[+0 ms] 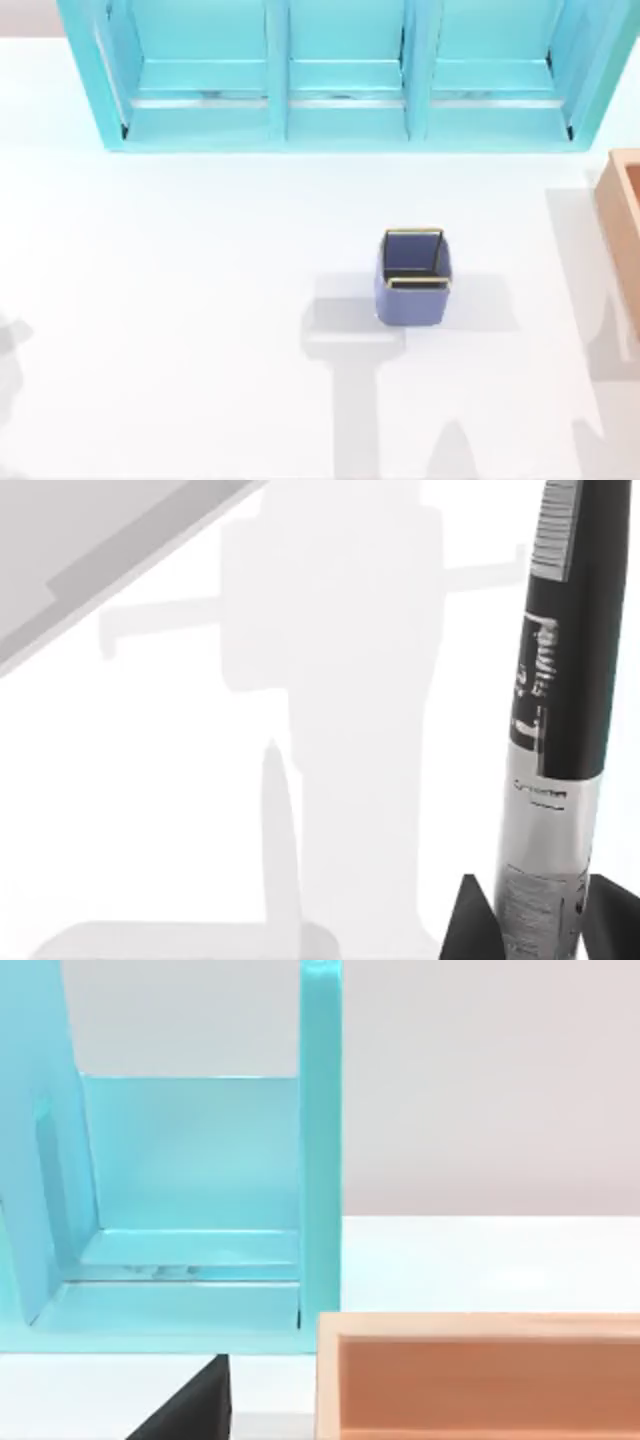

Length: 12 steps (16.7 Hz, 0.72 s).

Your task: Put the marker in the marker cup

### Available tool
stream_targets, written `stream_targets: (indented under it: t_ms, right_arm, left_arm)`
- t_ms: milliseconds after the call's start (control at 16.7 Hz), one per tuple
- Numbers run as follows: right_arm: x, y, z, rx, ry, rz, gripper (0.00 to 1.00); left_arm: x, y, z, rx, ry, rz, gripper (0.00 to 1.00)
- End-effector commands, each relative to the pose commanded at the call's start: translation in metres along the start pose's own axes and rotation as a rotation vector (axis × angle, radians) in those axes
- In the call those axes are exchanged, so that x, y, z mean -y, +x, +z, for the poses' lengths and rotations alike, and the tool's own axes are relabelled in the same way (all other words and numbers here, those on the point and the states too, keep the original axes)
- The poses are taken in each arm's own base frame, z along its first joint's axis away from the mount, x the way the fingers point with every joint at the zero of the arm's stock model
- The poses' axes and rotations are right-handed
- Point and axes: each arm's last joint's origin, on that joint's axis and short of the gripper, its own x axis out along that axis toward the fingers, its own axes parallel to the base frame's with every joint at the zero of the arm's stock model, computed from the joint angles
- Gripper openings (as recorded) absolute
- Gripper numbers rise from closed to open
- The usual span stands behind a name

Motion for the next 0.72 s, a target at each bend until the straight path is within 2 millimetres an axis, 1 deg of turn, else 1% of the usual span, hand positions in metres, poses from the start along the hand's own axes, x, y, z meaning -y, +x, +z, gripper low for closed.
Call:
stream_targets:
  t_ms: [60,180,300,360,420,480,540,600,720]
  right_arm:
    - [0.000,0.000,0.000,0.000,0.000,0.000,1.00]
    - [0.000,0.000,0.000,0.000,0.000,0.000,1.00]
    - [0.000,0.000,0.000,0.000,0.000,0.000,1.00]
    - [0.000,0.000,0.000,0.000,0.000,0.000,1.00]
    - [0.000,0.000,0.000,0.000,0.000,0.000,1.00]
    - [0.000,0.000,0.000,0.000,0.000,0.000,1.00]
    - [0.000,0.000,0.000,0.000,0.000,0.000,1.00]
    - [0.000,0.000,0.000,0.000,0.000,0.000,1.00]
    - [0.000,0.000,0.000,0.000,0.000,0.000,1.00]
  left_arm:
    - [0.021,0.001,0.001,0.047,0.066,0.024,0.00]
    - [0.072,0.006,-0.003,0.155,0.207,0.070,0.00]
    - [0.131,0.016,-0.019,0.275,0.344,0.106,0.00]
    - [0.162,0.022,-0.032,0.337,0.406,0.119,0.00]
    - [0.193,0.029,-0.050,0.401,0.464,0.128,0.00]
    - [0.224,0.036,-0.072,0.464,0.516,0.134,0.00]
    - [0.253,0.044,-0.098,0.528,0.561,0.136,0.00]
    - [0.280,0.052,-0.128,0.592,0.599,0.134,0.00]
    - [0.326,0.065,-0.200,0.715,0.657,0.119,0.00]
